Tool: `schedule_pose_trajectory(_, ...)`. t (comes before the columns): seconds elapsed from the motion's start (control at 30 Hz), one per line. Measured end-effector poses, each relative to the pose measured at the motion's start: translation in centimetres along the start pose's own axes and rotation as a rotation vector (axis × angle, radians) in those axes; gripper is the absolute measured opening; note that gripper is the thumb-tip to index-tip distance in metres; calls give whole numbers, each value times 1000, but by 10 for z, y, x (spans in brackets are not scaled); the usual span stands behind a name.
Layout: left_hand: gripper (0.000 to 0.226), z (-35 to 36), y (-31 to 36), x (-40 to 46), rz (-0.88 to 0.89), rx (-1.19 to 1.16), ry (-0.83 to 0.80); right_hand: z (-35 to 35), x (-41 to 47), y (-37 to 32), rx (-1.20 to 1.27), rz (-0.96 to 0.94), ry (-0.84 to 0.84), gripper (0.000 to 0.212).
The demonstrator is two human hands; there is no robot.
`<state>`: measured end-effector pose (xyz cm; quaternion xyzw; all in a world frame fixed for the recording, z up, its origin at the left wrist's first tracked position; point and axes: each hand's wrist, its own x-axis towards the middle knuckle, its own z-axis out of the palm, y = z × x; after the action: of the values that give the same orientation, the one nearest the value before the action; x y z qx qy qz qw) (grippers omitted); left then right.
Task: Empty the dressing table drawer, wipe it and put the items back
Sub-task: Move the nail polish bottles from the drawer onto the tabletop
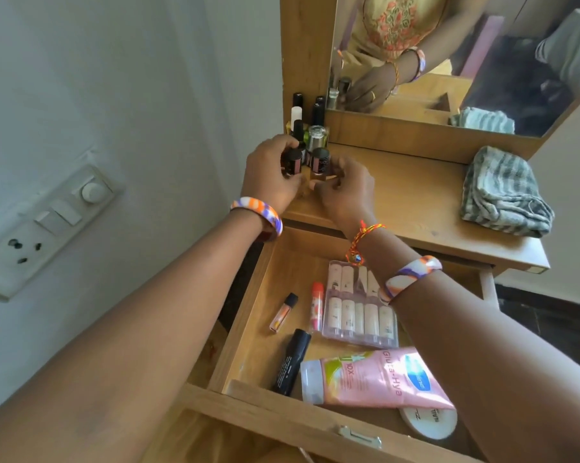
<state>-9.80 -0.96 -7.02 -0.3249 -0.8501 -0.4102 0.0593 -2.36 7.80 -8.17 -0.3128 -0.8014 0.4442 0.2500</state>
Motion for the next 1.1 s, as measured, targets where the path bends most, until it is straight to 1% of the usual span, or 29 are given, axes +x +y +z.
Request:
schedule_pose_trajectory(0.07, 45, 7, -9, -2, -80, -31, 63, 2, 6, 1, -22, 17, 6, 28)
schedule_pose_trajectory(0.17, 39, 13, -15, 1, -170, -47, 113, 4, 12, 2, -11, 41, 19, 29)
schedule_pose_trajectory(0.33, 33, 16, -15, 12, -190, -56, 107, 6, 18, -1, 7, 95, 53, 29)
schedule_pose_trajectory(0.43, 42, 18, -16, 12, -199, -7, 106, 5, 19, -3, 2, 108, 44, 33)
schedule_pose_trajectory(0.5, 48, 15, -15, 3, -147, 38, 113, 2, 16, -3, 1, 110, 38, 35)
schedule_pose_trajectory(0.53, 47, 13, -13, -6, -93, 62, 124, 0, 14, -2, 7, 118, 42, 35)
schedule_pose_trajectory(0.6, 39, 7, -9, -30, 58, 89, 152, -4, 4, 0, 3, 101, 58, 32)
schedule_pose_trajectory(0.63, 33, 6, -8, -45, 125, 86, 145, -6, -4, 2, -51, 12, 68, 28)
schedule_pose_trajectory(0.67, 25, 2, -5, -60, 162, 82, 116, -8, -15, 4, -139, -124, 66, 22)
schedule_pose_trajectory(0.7, 17, 2, -5, -74, 155, 95, 54, -11, -27, 6, -222, -269, 38, 17)
schedule_pose_trajectory(0.73, 10, 1, -5, -86, 111, 126, -45, -14, -38, 9, -280, -393, -14, 13)
schedule_pose_trajectory(0.77, 7, 1, -6, -96, 40, 180, -181, -17, -49, 10, -317, -472, -90, 13)
schedule_pose_trajectory(0.8, 7, 0, -7, -104, -32, 250, -337, -20, -59, 12, -345, -513, -191, 14)
schedule_pose_trajectory(0.83, 8, -1, -8, -111, -87, 328, -488, -21, -68, 15, -386, -527, -305, 15)
schedule_pose_trajectory(0.87, 11, -2, -7, -117, -105, 403, -598, -20, -76, 17, -449, -526, -426, 14)
schedule_pose_trajectory(0.9, 17, -3, -6, -122, -96, 470, -662, -18, -83, 22, -536, -507, -544, 11)
schedule_pose_trajectory(0.97, 27, -3, -5, -133, -66, 547, -728, -12, -97, 30, -683, -445, -707, 11)
schedule_pose_trajectory(1.03, 31, 0, -6, -145, -44, 606, -753, -10, -110, 34, -743, -420, -783, 18)
schedule_pose_trajectory(1.1, 28, 1, -7, -151, -32, 643, -754, -12, -121, 36, -789, -429, -843, 25)
